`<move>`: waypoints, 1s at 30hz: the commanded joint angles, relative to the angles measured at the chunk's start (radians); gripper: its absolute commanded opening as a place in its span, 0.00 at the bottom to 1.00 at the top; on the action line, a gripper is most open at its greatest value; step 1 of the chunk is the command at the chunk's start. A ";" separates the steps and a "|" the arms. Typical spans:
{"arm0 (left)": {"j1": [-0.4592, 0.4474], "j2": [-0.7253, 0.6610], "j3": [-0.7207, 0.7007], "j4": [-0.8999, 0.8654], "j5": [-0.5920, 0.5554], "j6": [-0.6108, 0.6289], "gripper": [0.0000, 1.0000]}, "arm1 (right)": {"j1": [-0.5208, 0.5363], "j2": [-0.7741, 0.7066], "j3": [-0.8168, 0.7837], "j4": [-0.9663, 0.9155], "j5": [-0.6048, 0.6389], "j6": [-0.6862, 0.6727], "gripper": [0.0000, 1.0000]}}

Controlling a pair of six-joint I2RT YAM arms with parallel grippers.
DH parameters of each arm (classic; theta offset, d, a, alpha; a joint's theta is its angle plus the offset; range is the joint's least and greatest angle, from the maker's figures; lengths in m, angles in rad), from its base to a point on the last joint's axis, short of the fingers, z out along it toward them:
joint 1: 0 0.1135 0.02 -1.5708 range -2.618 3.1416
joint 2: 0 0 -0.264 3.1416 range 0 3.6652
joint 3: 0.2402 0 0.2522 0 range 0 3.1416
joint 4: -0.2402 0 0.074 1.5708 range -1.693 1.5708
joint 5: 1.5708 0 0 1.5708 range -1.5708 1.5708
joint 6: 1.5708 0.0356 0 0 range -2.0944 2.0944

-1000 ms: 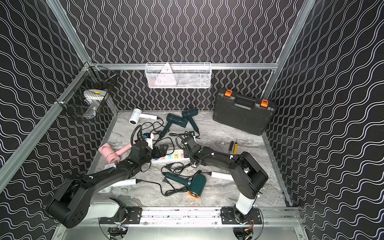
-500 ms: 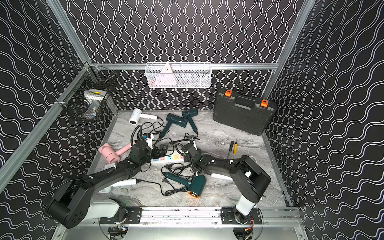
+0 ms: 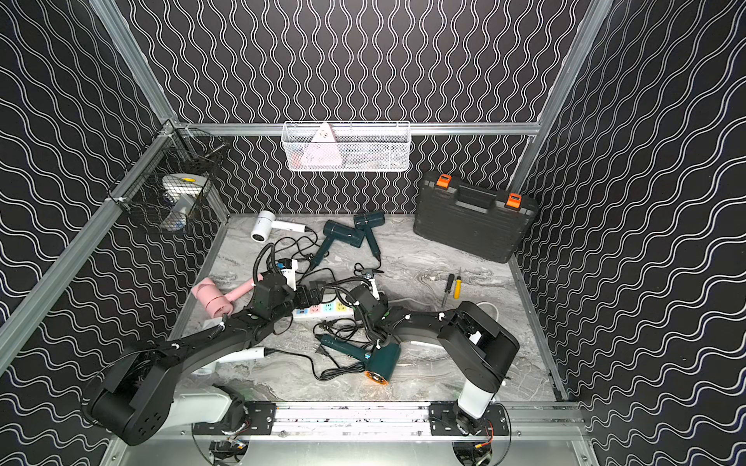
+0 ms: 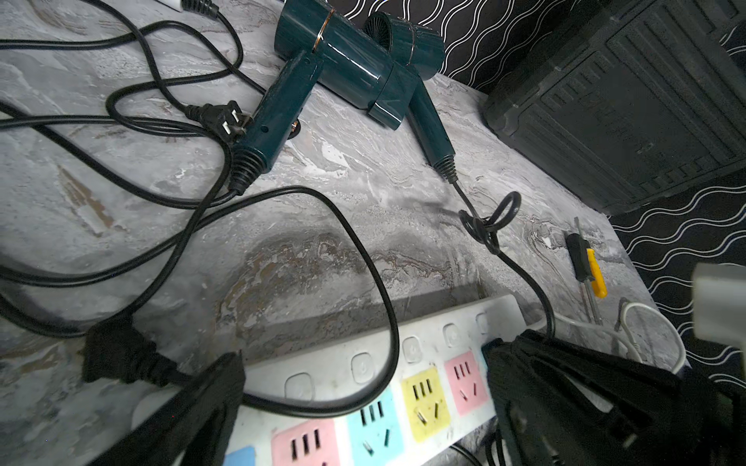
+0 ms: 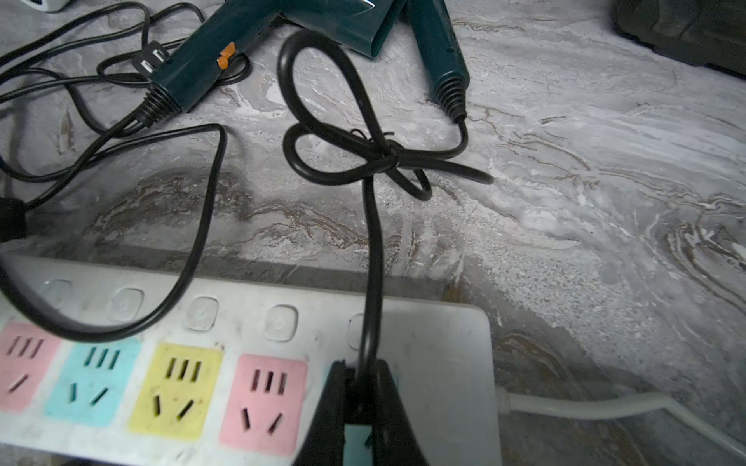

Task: Charge the blow dryers
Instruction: Insert the plug into the socket.

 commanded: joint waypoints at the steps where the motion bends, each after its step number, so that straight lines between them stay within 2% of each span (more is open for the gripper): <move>1: 0.001 -0.007 -0.002 0.026 -0.010 -0.008 0.99 | 0.000 0.040 0.010 -0.199 -0.050 0.040 0.00; 6: 0.002 -0.016 -0.007 0.023 -0.021 -0.008 0.99 | -0.022 0.088 0.076 -0.245 -0.005 0.033 0.00; 12: 0.003 -0.035 -0.016 0.018 -0.046 -0.005 0.99 | -0.096 0.093 0.111 -0.234 0.011 -0.018 0.00; 18: 0.002 -0.065 -0.031 0.008 -0.089 -0.003 0.99 | -0.190 0.088 0.122 -0.169 -0.040 -0.095 0.00; 23: 0.003 -0.069 -0.035 0.006 -0.104 -0.003 0.99 | -0.275 0.081 0.116 -0.126 -0.154 -0.151 0.00; 27: 0.003 -0.059 -0.034 0.010 -0.107 -0.003 0.99 | -0.301 0.071 0.131 -0.148 -0.210 -0.163 0.00; 28: 0.003 -0.058 -0.034 0.012 -0.107 -0.003 0.99 | -0.303 0.068 0.138 -0.158 -0.225 -0.164 0.01; 30: 0.005 -0.055 -0.034 0.012 -0.106 -0.002 0.99 | -0.305 0.060 0.158 -0.185 -0.251 -0.164 0.19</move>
